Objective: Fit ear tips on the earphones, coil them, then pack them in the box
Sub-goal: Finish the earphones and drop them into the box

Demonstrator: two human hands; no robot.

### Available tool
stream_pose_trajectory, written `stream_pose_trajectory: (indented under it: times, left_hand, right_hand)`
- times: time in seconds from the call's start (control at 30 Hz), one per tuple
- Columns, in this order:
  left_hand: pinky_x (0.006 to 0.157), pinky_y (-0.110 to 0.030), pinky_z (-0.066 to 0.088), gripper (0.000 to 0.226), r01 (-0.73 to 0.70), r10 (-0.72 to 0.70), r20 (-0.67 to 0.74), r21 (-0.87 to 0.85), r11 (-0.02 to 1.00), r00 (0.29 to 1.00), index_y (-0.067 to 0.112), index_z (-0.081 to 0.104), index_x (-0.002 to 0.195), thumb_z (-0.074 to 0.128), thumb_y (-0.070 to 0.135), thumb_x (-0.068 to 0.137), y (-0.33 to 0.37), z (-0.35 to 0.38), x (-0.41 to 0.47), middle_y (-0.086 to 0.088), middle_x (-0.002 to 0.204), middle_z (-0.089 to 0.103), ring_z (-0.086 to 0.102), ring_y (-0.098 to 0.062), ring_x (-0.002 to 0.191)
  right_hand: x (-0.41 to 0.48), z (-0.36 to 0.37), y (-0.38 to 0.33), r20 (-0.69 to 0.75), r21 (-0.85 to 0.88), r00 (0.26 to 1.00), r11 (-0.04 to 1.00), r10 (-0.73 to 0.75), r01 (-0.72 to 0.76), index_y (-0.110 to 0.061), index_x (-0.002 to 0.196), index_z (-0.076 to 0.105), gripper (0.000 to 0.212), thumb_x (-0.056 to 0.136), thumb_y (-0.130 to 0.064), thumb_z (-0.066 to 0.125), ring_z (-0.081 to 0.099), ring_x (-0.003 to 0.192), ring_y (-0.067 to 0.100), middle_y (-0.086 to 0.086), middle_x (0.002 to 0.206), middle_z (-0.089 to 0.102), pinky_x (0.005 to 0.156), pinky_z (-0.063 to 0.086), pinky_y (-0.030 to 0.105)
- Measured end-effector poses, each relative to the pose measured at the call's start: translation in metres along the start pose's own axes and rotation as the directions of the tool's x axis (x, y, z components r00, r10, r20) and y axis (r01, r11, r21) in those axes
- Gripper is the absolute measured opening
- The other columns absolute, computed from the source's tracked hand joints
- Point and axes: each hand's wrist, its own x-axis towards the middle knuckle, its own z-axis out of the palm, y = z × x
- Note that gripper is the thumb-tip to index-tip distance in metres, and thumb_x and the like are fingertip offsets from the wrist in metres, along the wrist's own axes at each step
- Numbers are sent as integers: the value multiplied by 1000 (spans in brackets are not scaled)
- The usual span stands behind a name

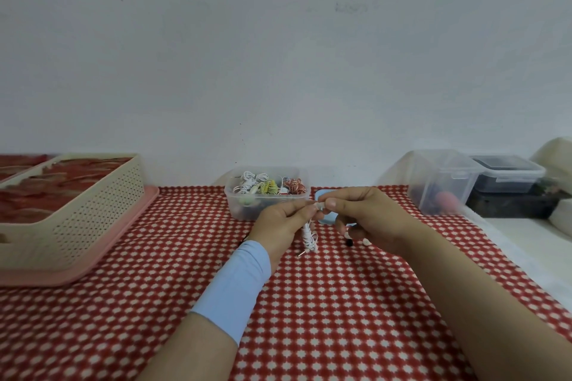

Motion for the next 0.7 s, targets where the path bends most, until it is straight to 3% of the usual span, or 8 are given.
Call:
stream_pose_trajectory:
  times: [0.27, 0.37, 0.5, 0.7]
  left_hand:
    - [104, -42, 48, 17, 11, -12, 26, 42, 999, 1000, 29, 79, 85, 64, 27, 93, -1, 0, 0, 1, 96, 76, 68, -18, 100]
    - [98, -34, 50, 13, 12, -12, 42, 7, 1000, 999, 24, 77, 91, 64, 23, 92, -1, -1, -1, 3, 91, 76, 68, -7, 90]
    - [90, -28, 49, 14, 20, -16, 71, -54, 998, 997, 17, 75, 97, 63, 20, 93, -1, 1, -1, -1, 92, 75, 67, -10, 89]
    - [70, -12, 48, 12, 6, -9, 81, 33, 999, 997, 16, 74, 96, 63, 19, 93, -2, -1, -2, 8, 79, 74, 66, 2, 76]
  right_hand:
    - [1, -1, 1, 44, 20, 998, 999, 36, -37, -15, 97, 82, 16, 90, -18, 69, 58, 54, 16, 15, 100, 77, 42, 39, 21]
    - [3, -1, 4, 72, 47, 995, 997, 65, -69, -13, 96, 82, 21, 81, -23, 71, 60, 54, 15, 15, 100, 76, 41, 40, 20]
    - [4, -2, 6, 93, 87, 993, 993, 70, -79, -12, 95, 81, 17, 86, -18, 68, 59, 53, 13, 14, 96, 75, 41, 39, 19]
    - [4, -2, 7, 71, 9, 993, 996, 92, -93, -12, 96, 81, 15, 93, -12, 66, 54, 53, 14, 12, 89, 74, 40, 37, 19]
